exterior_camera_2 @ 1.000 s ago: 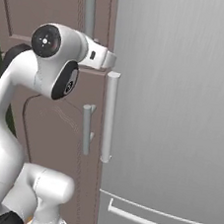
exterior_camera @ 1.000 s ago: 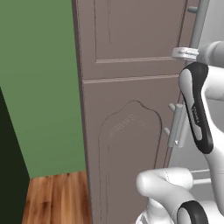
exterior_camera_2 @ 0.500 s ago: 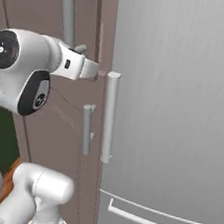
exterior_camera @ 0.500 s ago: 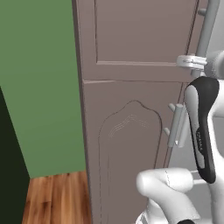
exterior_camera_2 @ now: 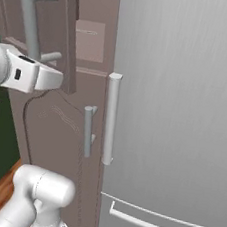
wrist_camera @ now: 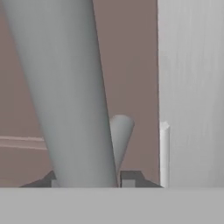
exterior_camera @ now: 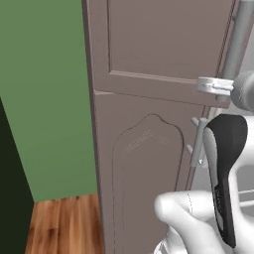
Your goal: Open the cabinet and setup a tea strainer by placing it in the bowl upright.
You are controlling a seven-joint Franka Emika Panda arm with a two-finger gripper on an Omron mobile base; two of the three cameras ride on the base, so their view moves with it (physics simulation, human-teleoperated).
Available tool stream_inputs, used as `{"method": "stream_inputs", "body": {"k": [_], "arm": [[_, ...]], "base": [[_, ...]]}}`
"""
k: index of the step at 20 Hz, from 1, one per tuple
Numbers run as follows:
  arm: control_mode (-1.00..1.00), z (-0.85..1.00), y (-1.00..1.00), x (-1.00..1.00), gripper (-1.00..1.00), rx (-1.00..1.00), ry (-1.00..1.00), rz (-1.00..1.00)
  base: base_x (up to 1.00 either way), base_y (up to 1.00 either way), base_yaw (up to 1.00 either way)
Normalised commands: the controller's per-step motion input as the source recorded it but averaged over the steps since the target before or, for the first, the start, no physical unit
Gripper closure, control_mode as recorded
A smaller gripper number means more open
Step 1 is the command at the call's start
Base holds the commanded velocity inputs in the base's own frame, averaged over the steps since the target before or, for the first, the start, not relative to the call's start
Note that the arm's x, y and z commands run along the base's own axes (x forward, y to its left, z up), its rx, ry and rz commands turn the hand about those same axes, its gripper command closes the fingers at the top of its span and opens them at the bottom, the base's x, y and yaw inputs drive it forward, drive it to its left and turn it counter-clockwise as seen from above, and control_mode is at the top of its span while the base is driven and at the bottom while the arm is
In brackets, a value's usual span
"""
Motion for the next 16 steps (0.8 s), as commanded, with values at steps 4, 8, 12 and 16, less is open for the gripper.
{"method": "stream_inputs", "body": {"k": [4, 8, 12, 16], "arm": [[-1.00, 0.00, 0.21, -0.75, 1.00, -0.05, 0.11, -0.11], [-1.00, 0.00, 0.11, -0.68, 1.00, -0.02, 0.14, -0.11], [-1.00, 0.00, 0.09, -0.56, 1.00, -0.01, 0.15, -0.09], [-1.00, 0.00, 0.15, -0.24, 1.00, 0.00, 0.13, -0.13]], "base": [[0.00, 0.00, 0.00], [0.00, 0.00, 0.00], [0.00, 0.00, 0.00], [0.00, 0.00, 0.00]]}}
